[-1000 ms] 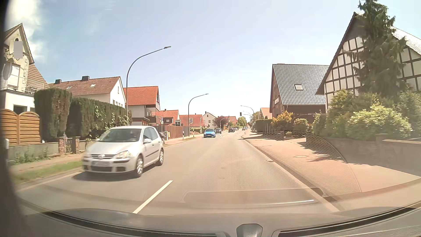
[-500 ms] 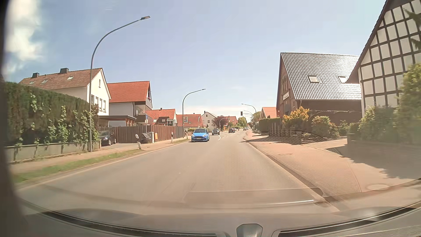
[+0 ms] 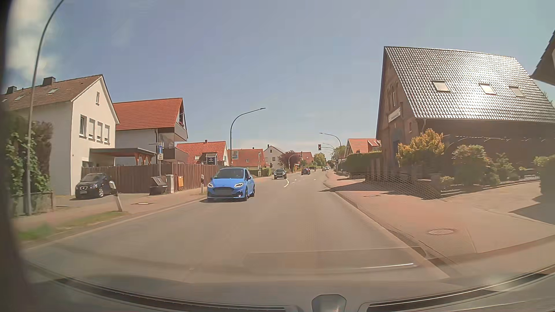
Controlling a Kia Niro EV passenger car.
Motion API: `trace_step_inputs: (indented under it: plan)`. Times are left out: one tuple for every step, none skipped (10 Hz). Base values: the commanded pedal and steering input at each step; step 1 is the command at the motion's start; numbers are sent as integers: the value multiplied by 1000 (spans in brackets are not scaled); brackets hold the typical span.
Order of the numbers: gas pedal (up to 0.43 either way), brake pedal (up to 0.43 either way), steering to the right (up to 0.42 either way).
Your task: Follow the waypoints while adhering to traffic rules and regulations
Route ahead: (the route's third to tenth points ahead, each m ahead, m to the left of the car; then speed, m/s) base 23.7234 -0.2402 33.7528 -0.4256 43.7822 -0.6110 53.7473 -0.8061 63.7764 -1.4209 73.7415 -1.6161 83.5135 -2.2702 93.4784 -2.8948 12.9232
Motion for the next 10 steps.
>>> trace_step_inputs:
  plan:
    - [0,6,2]
    - [0,6,3]
    - [0,6,3]
    - [0,6,3]
    - [0,6,3]
    - [0,0,3]
    - [0,6,3]
    - [0,12,4]
    - [0,6,5]
    - [0,6,6]
